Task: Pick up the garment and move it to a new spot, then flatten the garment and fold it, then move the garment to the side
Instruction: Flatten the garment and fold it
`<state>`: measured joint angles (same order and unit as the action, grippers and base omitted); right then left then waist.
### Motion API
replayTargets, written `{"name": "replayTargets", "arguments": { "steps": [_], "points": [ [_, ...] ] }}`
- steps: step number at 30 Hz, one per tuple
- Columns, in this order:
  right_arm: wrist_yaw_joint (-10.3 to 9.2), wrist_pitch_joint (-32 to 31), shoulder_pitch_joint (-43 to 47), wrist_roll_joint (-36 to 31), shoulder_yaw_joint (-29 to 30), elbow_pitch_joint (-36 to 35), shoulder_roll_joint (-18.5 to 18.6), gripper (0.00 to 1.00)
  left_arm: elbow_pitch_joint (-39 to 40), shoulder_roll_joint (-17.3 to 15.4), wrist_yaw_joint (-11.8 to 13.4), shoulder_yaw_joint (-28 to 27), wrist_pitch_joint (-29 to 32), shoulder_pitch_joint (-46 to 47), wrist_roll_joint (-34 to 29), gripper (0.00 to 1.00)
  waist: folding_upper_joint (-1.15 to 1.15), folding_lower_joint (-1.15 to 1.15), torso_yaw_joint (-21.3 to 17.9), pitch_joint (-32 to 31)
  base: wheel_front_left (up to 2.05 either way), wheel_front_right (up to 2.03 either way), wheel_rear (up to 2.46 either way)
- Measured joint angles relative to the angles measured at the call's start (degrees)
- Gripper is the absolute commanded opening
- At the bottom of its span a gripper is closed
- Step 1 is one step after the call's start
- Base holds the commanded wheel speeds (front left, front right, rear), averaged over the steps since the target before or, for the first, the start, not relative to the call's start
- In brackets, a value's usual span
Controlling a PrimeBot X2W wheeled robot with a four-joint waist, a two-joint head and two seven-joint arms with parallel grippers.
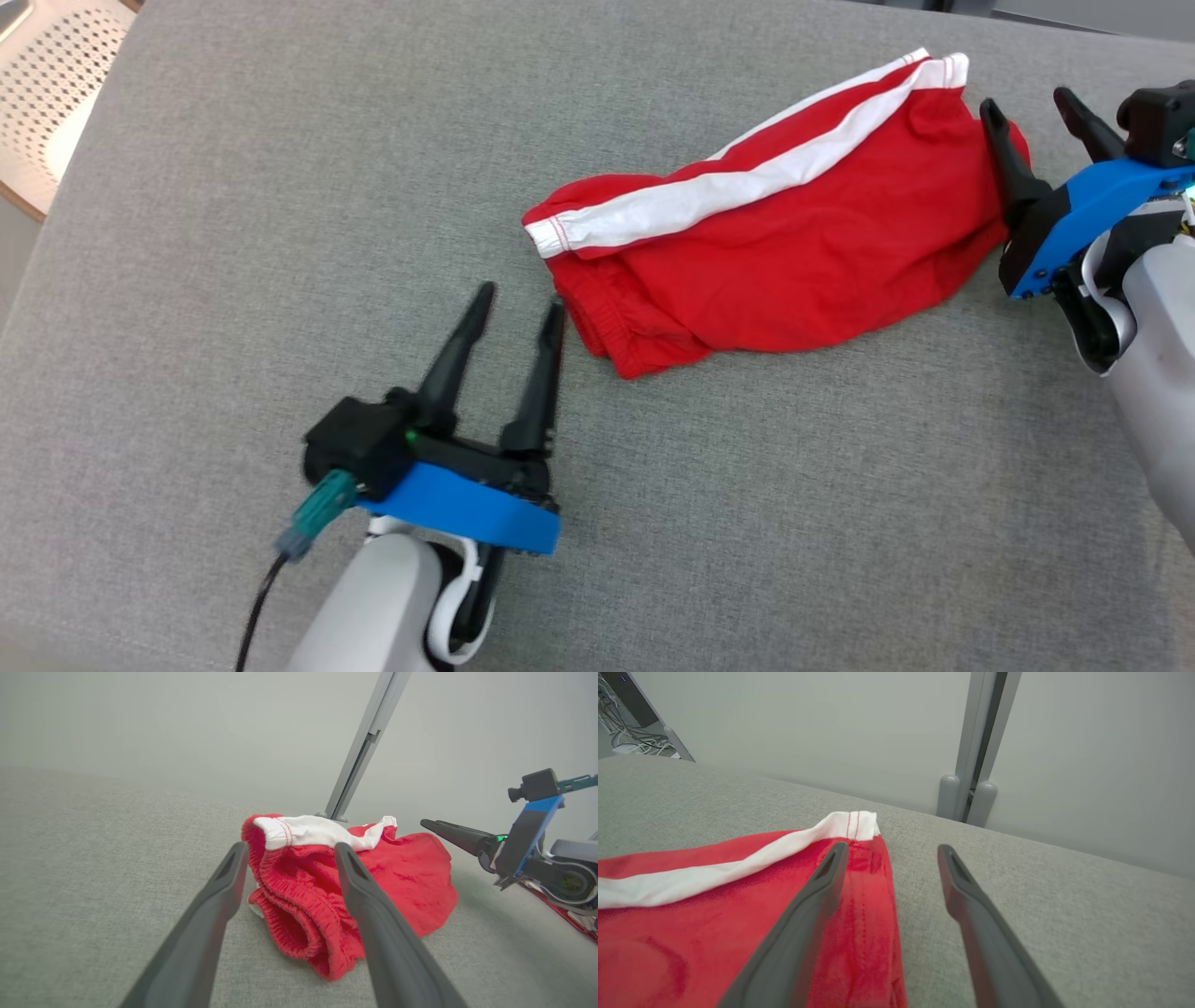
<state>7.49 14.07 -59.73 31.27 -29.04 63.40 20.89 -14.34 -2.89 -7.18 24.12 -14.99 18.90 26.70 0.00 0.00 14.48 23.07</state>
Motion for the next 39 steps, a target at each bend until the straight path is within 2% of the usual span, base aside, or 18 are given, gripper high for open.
{"name": "replayTargets", "arguments": {
  "steps": [7, 13, 18, 19, 20, 21, 22, 23, 26, 32, 39],
  "points": [
    [0.0, -1.5, 0.2, 1.5, -2.2, 2.4, 0.8, 1.0, 8.5, 0.0, 3.2, -8.2, 0.0, -3.9, -7.4, 1.0, 0.0, 0.0, 1.5, -0.1, 0.0, 0.0, 0.0],
    [0.0, -2.8, 0.4, 2.6, -3.6, 4.3, 0.9, 1.0, 14.5, 0.0, 6.4, -12.7, 0.0, -6.1, -8.3, 1.0, 0.0, 0.0, 1.9, 0.2, 0.0, 0.0, 0.0],
    [0.01, -4.7, 0.8, 3.3, -5.1, 5.4, 0.8, 1.0, 15.5, 0.0, 7.0, -13.3, 0.0, -7.1, -8.3, 1.0, 0.0, 0.0, 2.2, 0.1, 0.0, 0.0, 0.0],
    [0.01, -5.4, 1.2, 3.4, -5.5, 5.5, 0.8, 0.97, 15.5, 0.0, 7.0, -13.3, 0.0, -7.1, -8.5, 1.0, 0.0, 0.0, 2.3, 0.0, 0.0, 0.0, 0.0],
    [0.0, -5.5, 1.4, 3.8, -5.7, 5.5, 0.8, 0.86, 15.5, 0.0, 7.0, -13.2, 0.0, -7.1, -8.6, 1.0, 0.0, 0.0, 2.3, 0.0, 0.0, 0.0, 0.0],
    [0.0, -5.8, 1.4, 4.0, -5.9, 5.4, 0.8, 0.44, 15.4, 0.0, 7.0, -13.1, 0.0, -7.1, -8.6, 1.0, 0.0, 0.0, 2.3, -0.1, 0.0, 0.0, 0.0],
    [0.0, -6.1, 1.4, 4.2, -6.2, 5.3, 0.8, 0.2, 15.3, 0.0, 7.0, -13.0, 0.0, -7.1, -8.7, 1.0, 0.0, 0.0, 2.3, -0.2, 0.0, 0.0, 0.0],
    [0.0, -6.6, 1.6, 4.6, -6.6, 5.1, 0.6, 0.0, 15.2, 0.0, 7.0, -12.9, 0.0, -7.1, -8.8, 1.0, 0.0, 0.0, 2.3, -0.3, 0.0, 0.0, 0.0],
    [0.01, -7.9, 2.5, 6.5, -7.6, 3.9, 0.2, 0.0, 14.2, 0.0, 6.6, -13.0, 0.0, -7.1, -9.1, 1.0, 0.0, 0.0, 2.0, -0.8, 0.0, 0.0, 0.0],
    [0.0, -5.4, 4.6, 8.8, -8.5, 2.6, -0.2, 0.0, 13.0, 0.0, 6.1, -13.7, 0.0, -7.5, -10.3, 1.0, 0.0, 0.0, 0.5, -2.8, 0.0, 0.0, 0.0],
    [0.01, -1.5, 10.4, 13.3, -10.0, -2.4, -1.2, 0.0, 11.7, 0.0, 5.1, -17.2, 0.0, -10.0, -12.4, 1.0, 0.0, 0.0, -4.2, -6.6, 0.0, 0.0, 0.0]
  ]
}}
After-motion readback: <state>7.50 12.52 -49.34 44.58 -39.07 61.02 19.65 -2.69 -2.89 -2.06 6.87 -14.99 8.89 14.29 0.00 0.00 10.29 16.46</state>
